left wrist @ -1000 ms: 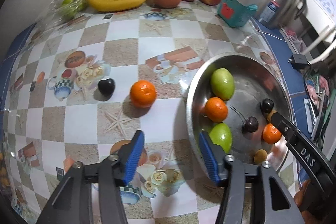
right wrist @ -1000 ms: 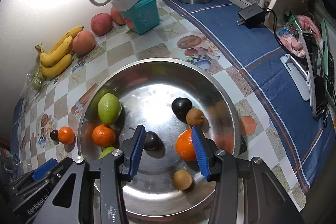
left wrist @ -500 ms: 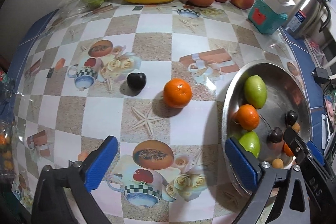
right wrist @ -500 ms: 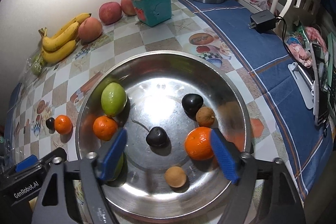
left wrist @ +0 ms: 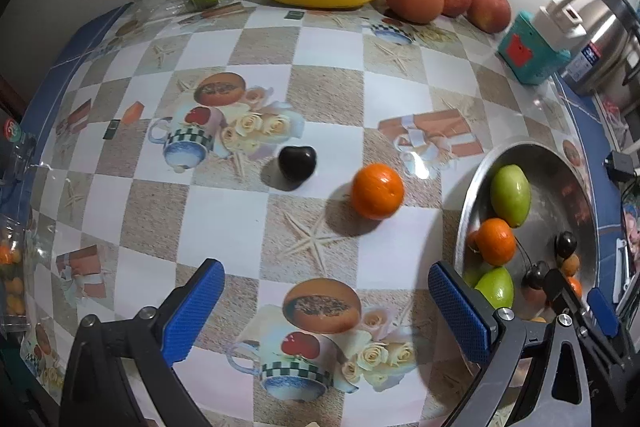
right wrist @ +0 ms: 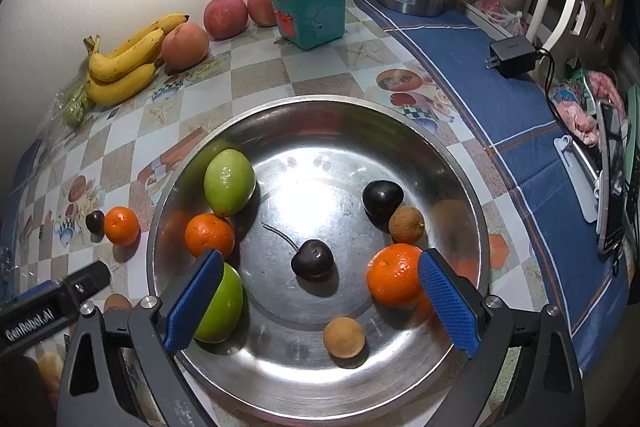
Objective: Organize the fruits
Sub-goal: 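Move both open tools back to the tangerine and black plum on the tablecloth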
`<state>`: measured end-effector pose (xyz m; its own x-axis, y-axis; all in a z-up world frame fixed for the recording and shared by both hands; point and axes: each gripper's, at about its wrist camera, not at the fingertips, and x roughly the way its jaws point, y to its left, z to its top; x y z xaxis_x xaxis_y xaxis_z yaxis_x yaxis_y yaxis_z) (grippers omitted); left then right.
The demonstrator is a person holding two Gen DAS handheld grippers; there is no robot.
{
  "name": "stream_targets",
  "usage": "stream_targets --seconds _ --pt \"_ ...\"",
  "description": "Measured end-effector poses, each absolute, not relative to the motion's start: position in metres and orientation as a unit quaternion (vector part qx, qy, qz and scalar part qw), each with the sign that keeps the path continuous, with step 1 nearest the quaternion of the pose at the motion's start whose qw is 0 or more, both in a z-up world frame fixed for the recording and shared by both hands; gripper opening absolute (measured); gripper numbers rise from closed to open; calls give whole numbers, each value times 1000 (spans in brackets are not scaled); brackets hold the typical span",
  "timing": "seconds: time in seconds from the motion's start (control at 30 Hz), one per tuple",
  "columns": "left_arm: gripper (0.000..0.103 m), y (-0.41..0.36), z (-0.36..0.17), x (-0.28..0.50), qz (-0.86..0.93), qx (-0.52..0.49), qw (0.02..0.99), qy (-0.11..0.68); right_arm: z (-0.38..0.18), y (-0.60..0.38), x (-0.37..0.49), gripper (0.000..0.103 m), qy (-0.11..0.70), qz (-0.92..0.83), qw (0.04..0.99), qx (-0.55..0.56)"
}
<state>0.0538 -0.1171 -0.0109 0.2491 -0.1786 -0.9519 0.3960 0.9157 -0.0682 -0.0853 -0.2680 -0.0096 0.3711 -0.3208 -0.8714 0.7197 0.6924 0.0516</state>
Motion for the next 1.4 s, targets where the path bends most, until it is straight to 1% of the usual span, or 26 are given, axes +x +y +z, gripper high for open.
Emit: stream_targets --seconds 0.23,0.4,0.6,0.77,0.97,1.23,1.4 --pt "103 -97 -5 73 -182 85 789 581 -12 -261 -78 98 458 -315 803 215" --pt "103 -64 -4 98 -155 70 797 580 -11 -250 -67 98 466 -298 807 208" --pt "103 -21 -7 123 -94 68 811 574 5 -238 -56 98 429 -279 831 221" --pt "103 -3 -11 134 -95 42 809 579 17 -219 -35 98 412 -246 850 216" --pt "103 -10 -10 139 -123 23 810 573 20 -192 -5 98 410 -208 866 195" --pt "102 -24 -16 145 -154 0 804 575 8 -183 19 98 423 -204 862 190" --pt "98 -29 -16 151 -176 -26 802 571 3 -182 32 96 432 -203 860 182"
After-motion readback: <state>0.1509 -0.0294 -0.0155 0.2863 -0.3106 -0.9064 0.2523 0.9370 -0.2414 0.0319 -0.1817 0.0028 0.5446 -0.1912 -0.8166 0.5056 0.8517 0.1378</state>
